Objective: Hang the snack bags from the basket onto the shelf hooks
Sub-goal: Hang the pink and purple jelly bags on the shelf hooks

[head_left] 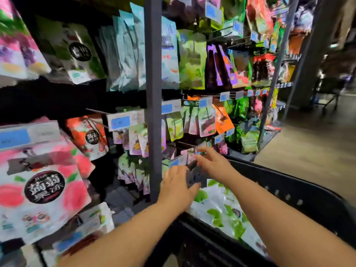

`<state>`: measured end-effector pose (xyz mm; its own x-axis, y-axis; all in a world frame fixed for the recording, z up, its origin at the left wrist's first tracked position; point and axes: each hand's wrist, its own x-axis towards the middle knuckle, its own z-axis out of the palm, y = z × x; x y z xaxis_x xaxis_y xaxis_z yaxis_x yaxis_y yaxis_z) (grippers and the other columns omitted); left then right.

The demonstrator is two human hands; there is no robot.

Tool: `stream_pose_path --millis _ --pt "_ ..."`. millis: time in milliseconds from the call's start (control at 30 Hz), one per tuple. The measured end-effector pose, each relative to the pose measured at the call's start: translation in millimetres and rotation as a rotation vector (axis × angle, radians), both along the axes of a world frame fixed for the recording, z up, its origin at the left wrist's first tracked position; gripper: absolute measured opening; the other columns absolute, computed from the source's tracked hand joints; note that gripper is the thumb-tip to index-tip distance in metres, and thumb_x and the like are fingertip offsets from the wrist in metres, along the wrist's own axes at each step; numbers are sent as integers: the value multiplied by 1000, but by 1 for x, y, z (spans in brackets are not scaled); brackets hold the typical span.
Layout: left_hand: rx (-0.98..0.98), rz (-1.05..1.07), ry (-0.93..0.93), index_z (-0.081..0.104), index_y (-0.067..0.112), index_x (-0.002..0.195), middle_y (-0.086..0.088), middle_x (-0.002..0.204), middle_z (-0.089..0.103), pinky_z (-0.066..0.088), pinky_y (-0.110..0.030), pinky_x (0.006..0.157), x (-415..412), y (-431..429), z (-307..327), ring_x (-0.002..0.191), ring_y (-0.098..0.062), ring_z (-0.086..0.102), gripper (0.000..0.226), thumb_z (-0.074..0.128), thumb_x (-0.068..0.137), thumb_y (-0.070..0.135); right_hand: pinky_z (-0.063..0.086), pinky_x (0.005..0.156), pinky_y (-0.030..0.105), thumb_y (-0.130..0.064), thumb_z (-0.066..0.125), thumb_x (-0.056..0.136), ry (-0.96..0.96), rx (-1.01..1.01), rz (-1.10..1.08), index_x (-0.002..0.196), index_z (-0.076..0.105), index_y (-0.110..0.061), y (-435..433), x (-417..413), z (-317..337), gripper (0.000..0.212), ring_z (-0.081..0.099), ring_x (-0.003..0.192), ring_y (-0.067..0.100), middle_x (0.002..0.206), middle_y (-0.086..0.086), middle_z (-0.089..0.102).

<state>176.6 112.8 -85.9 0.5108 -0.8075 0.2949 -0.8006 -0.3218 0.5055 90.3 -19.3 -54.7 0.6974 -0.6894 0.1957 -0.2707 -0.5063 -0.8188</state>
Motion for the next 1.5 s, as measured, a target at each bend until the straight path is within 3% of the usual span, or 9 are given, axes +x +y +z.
stream_pose_path --millis 167,333,433,600,767,1133,1267,1433,1500 --pt "174 -116 38 48 23 119 2 123 50 36 -38 102 -10 -36 -41 125 -24 37 39 55 93 51 55 83 43 -31 63 95 166 54 -144 109 62 -24 -50 -62 -41 16 64 73 19 96 6 68" --pt "382 -138 -42 46 33 102 -1 112 61 45 -39 89 -7 -50 -54 116 -26 49 37 46 88 67 51 78 32 -27 67 93 404 88 -233 106 67 -16 -91 -116 -68 18 65 86 22 108 10 69" --pt "450 -154 -87 50 32 113 0 111 63 46 -40 92 -4 -52 -57 116 -26 49 47 43 88 71 49 91 32 -33 70 91 547 80 -277 113 67 -19 -106 -143 -84 26 63 106 23 116 5 66" --pt "493 -144 -113 50 32 119 -2 115 62 45 -39 90 -5 -51 -57 119 -26 48 50 43 88 71 49 87 28 -39 75 83 839 110 -335 107 62 -26 -108 -171 -101 30 61 99 17 114 0 65" --pt "496 -129 -98 52 35 116 -2 114 62 44 -37 86 -8 -49 -58 116 -24 50 47 41 88 72 42 108 43 -42 75 78 999 56 -444 144 44 -27 -101 -178 -107 74 45 129 32 142 10 44" --pt "498 -128 -99 50 39 105 7 108 63 44 -35 79 -7 -50 -59 110 -19 51 41 38 88 74 34 111 49 -56 81 71 966 271 -633 155 15 -17 -103 -191 -118 114 30 142 35 156 16 21" --pt "501 -123 -102 51 38 105 8 111 62 43 -35 79 -8 -49 -57 110 -19 51 42 39 88 74 34 111 56 -79 79 41 986 317 -651 155 14 -21 -110 -198 -126 144 37 138 38 153 14 32" --pt "495 -118 -99 51 39 101 8 111 62 42 -34 78 -8 -49 -58 108 -19 53 41 39 87 75 28 108 52 -80 76 51 1010 171 -651 142 34 -25 -104 -193 -119 115 44 132 34 142 9 47" --pt "491 -117 -99 51 39 101 8 112 62 44 -34 78 -8 -48 -58 106 -19 54 41 39 87 76 30 107 51 -80 78 48 994 169 -635 140 36 -24 -103 -189 -118 116 45 130 33 140 7 48"
